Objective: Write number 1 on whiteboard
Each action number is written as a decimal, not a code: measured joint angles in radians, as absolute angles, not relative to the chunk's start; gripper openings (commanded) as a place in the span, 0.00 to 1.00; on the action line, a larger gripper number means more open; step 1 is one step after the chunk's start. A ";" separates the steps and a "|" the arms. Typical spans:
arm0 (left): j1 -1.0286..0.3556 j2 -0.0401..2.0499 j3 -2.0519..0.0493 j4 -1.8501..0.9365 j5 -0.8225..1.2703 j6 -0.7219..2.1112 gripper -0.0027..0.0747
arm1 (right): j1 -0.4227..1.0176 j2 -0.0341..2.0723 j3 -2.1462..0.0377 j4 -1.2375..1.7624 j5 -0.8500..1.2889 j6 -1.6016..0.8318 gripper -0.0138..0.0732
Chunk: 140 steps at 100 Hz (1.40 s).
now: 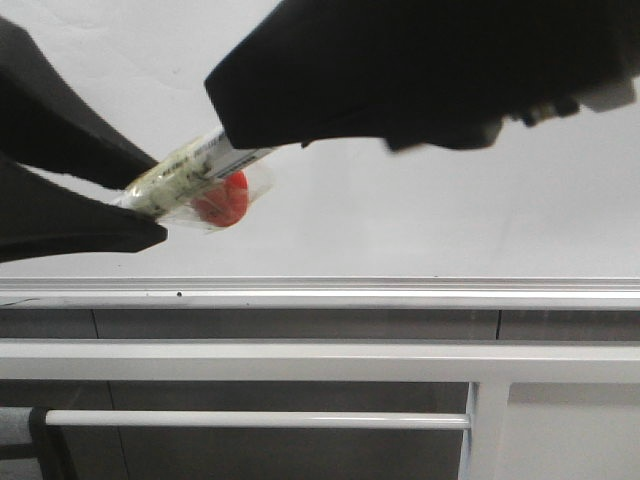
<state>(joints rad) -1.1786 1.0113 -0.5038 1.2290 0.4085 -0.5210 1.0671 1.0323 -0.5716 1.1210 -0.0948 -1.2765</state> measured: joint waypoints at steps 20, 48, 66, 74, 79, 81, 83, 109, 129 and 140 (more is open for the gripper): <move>-1.179 0.944 -0.504 1.203 0.428 -0.542 0.54 | 1.067 1.032 -0.559 1.142 -0.129 -1.276 0.08; -1.187 0.753 -0.504 0.963 0.552 -0.547 0.53 | 1.067 1.008 -0.501 1.186 -0.217 -1.276 0.08; -1.206 0.627 -0.483 0.835 0.615 -0.547 0.33 | 1.067 0.904 -0.441 1.217 -0.258 -1.276 0.08; -1.206 0.586 -0.457 0.794 0.621 -0.547 0.10 | 1.067 0.844 -0.406 1.231 -0.282 -1.276 0.08; -1.206 0.565 -0.440 0.771 0.623 -0.547 0.01 | 1.067 0.808 -0.384 1.236 -0.292 -1.276 0.08; -1.206 0.557 -0.433 0.761 0.624 -0.547 0.01 | 1.067 0.792 -0.375 1.236 -0.295 -1.276 0.08; -1.206 0.550 -0.427 0.751 0.624 -0.547 0.01 | 1.067 0.782 -0.366 1.237 -0.297 -1.276 0.08; -1.206 0.529 -0.384 0.677 0.622 -0.549 0.01 | 1.067 0.629 -0.316 1.246 -0.266 -1.276 0.09; -1.206 0.529 -0.382 0.686 0.587 -0.579 0.01 | 1.067 0.623 -0.313 1.219 -0.328 -1.276 0.09; -1.206 0.529 -0.382 0.692 0.582 -0.594 0.01 | 1.067 0.623 -0.313 1.211 -0.377 -1.276 0.09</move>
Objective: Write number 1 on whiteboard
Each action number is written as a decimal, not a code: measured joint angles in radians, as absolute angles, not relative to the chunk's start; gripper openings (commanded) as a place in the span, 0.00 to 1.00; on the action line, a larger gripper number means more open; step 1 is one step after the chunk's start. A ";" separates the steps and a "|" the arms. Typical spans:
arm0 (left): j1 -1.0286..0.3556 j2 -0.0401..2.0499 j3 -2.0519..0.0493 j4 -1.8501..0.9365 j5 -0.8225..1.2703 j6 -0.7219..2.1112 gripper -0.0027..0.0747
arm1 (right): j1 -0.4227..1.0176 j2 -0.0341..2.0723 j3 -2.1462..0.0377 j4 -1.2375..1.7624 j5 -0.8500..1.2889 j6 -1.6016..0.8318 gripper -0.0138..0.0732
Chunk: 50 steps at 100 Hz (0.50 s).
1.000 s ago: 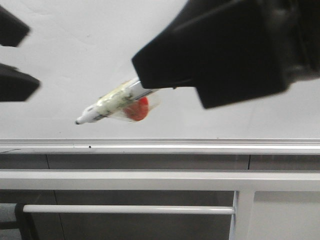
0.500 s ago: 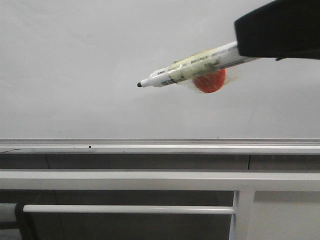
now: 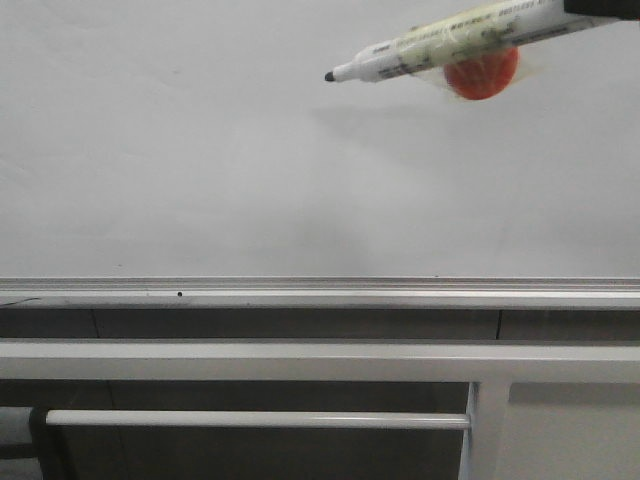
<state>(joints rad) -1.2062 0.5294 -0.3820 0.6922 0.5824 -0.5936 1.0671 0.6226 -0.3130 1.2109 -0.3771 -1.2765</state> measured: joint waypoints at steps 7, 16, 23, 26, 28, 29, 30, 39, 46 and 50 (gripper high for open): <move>-1.206 0.529 -0.382 0.694 0.582 -0.596 0.01 | 1.067 0.623 -0.313 1.206 -0.393 -1.276 0.09; -1.206 0.529 -0.382 0.696 0.582 -0.600 0.01 | 1.067 0.623 -0.313 1.195 -0.404 -1.276 0.09; -1.206 0.529 -0.382 0.696 0.582 -0.600 0.01 | 1.067 0.623 -0.313 1.191 -0.421 -1.276 0.09; -1.206 0.529 -0.382 0.696 0.582 -0.600 0.01 | 1.067 0.623 -0.313 1.188 -0.431 -1.276 0.09; -1.206 0.529 -0.382 0.698 0.582 -0.600 0.01 | 1.067 0.623 -0.313 1.188 -0.436 -1.276 0.09; -1.206 0.529 -0.382 0.698 0.582 -0.600 0.01 | 1.067 0.623 -0.313 1.188 -0.437 -1.276 0.09; -1.206 0.529 -0.382 0.698 0.582 -0.600 0.01 | 1.067 0.623 -0.313 1.188 -0.439 -1.276 0.09; -1.206 0.529 -0.382 0.698 0.582 -0.600 0.01 | 1.067 0.623 -0.313 1.188 -0.454 -1.276 0.09; -1.206 0.529 -0.382 0.698 0.582 -0.600 0.01 | 1.067 0.623 -0.313 1.188 -0.459 -1.276 0.09; -1.206 0.529 -0.382 0.698 0.582 -0.600 0.01 | 1.067 0.623 -0.313 1.188 -0.461 -1.276 0.09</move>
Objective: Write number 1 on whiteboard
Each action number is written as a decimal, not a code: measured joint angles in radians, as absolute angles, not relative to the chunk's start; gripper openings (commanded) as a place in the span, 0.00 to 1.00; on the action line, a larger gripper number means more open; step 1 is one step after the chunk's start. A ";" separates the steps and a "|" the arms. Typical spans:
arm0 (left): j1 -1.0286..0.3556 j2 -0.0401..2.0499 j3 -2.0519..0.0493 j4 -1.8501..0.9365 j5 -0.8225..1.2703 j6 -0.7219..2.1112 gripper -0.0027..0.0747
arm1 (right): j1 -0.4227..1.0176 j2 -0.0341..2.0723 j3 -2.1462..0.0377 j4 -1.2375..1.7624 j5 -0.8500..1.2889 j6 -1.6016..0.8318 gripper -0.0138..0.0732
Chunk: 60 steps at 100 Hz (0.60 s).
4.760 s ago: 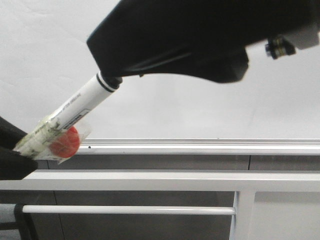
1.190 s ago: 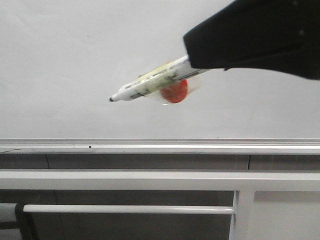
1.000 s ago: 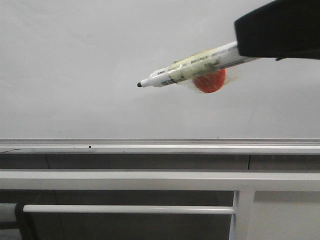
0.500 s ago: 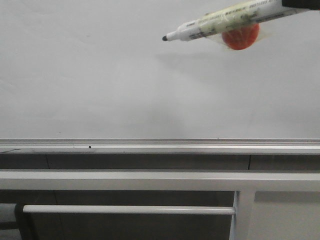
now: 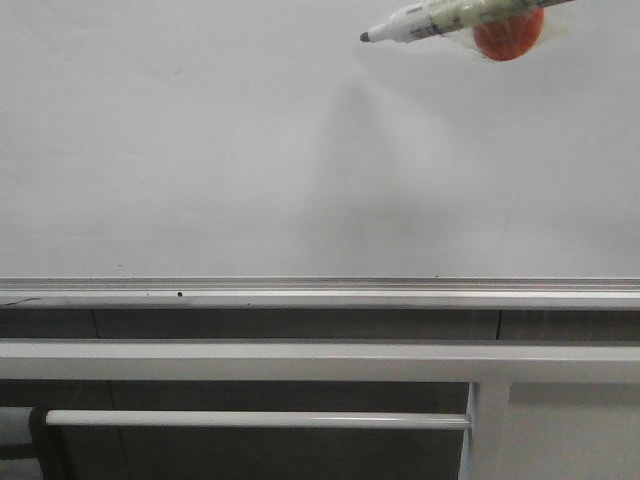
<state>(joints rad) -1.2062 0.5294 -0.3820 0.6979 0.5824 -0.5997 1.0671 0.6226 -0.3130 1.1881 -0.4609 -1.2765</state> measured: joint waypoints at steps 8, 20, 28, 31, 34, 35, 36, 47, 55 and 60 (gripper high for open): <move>-1.206 0.529 -0.382 0.698 0.582 -0.600 0.01 | 1.067 0.628 -0.313 1.188 -0.469 -1.276 0.09; -1.206 0.529 -0.382 0.698 0.582 -0.600 0.01 | 1.067 0.653 -0.313 1.188 -0.493 -1.276 0.09; -1.206 0.529 -0.382 0.698 0.582 -0.600 0.01 | 1.067 0.672 -0.313 1.188 -0.499 -1.276 0.09; -1.206 0.529 -0.382 0.698 0.582 -0.600 0.01 | 1.067 0.680 -0.313 1.188 -0.500 -1.275 0.09; -1.206 0.529 -0.382 0.698 0.582 -0.600 0.01 | 1.067 0.686 -0.313 1.191 -0.500 -1.275 0.09; -1.206 0.529 -0.382 0.698 0.582 -0.600 0.01 | 1.067 0.686 -0.313 1.190 -0.501 -1.275 0.09; -1.206 0.529 -0.382 0.698 0.582 -0.600 0.01 | 1.067 0.690 -0.313 1.193 -0.501 -1.275 0.09; -1.206 0.529 -0.382 0.698 0.582 -0.600 0.01 | 1.067 0.712 -0.311 1.228 -0.501 -1.275 0.09; -1.206 0.529 -0.382 0.698 0.582 -0.600 0.01 | 1.067 0.721 -0.299 1.245 -0.501 -1.275 0.09; -1.206 0.529 -0.382 0.698 0.582 -0.600 0.01 | 1.067 0.723 -0.285 1.255 -0.501 -1.275 0.09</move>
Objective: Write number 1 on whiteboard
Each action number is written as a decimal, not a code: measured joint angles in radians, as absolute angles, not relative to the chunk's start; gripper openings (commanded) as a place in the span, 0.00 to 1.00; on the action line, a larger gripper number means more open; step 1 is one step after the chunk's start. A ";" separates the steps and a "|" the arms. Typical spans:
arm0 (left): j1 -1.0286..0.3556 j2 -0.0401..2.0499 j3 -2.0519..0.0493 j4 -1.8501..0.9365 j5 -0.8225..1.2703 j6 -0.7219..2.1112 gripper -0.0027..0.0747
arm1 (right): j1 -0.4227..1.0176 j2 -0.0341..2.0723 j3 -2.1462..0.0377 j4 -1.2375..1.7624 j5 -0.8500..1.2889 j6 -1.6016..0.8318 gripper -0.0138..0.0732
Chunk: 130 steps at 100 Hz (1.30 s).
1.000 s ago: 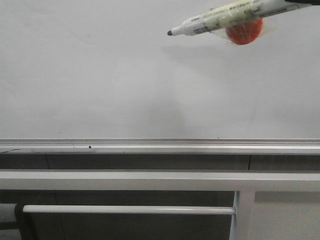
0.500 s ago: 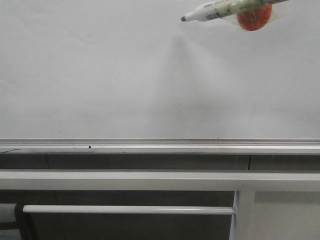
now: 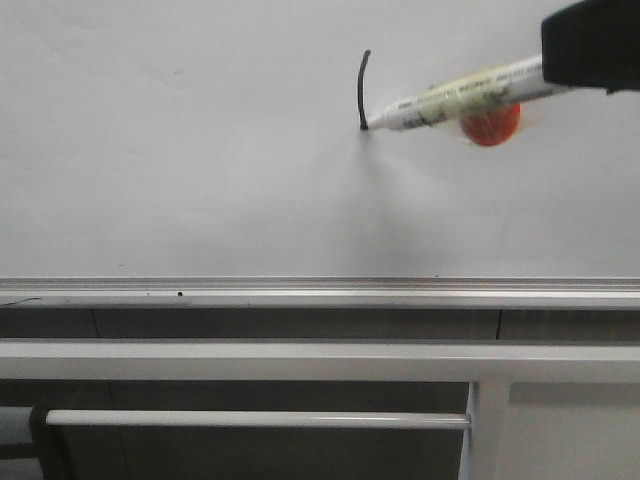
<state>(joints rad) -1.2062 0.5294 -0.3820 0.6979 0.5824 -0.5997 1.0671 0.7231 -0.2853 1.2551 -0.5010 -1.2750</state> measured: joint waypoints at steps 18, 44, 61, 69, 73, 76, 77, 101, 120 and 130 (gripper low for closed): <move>-1.206 0.529 -0.382 0.698 0.582 -0.600 0.01 | 1.067 0.725 -0.263 1.276 -0.505 -1.275 0.09; -1.206 0.529 -0.382 0.698 0.576 -0.600 0.01 | 1.067 0.725 -0.263 1.332 -0.426 -1.275 0.09; -1.206 0.529 -0.382 0.702 0.532 -0.600 0.01 | 1.067 0.725 -0.263 1.353 -0.268 -1.275 0.09; -1.206 0.529 -0.382 0.707 0.523 -0.600 0.01 | 1.067 0.725 -0.263 1.357 -0.203 -1.275 0.09; -1.206 0.529 -0.382 0.712 0.515 -0.600 0.01 | 1.067 0.725 -0.263 1.360 -0.176 -1.275 0.09; -1.206 0.529 -0.382 0.716 0.505 -0.600 0.01 | 1.067 0.725 -0.263 1.360 -0.160 -1.275 0.09; -1.206 0.529 -0.382 0.719 0.498 -0.600 0.01 | 1.067 0.725 -0.263 1.360 -0.154 -1.275 0.09; -1.206 0.532 -0.382 0.740 0.381 -0.495 0.21 | 1.067 0.727 -0.263 1.361 -0.125 -1.275 0.09; -1.206 0.554 -0.382 0.765 0.331 -0.451 0.64 | 1.067 0.783 -0.304 1.361 -0.109 -1.275 0.09; -1.206 0.556 -0.382 0.795 0.325 -0.445 0.65 | 1.067 0.832 -0.334 1.361 -0.102 -1.275 0.09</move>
<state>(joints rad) -1.2062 0.5561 -0.3820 0.7954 0.3247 -0.4451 1.0671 0.8318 -0.3338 1.3608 -0.1024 -1.2750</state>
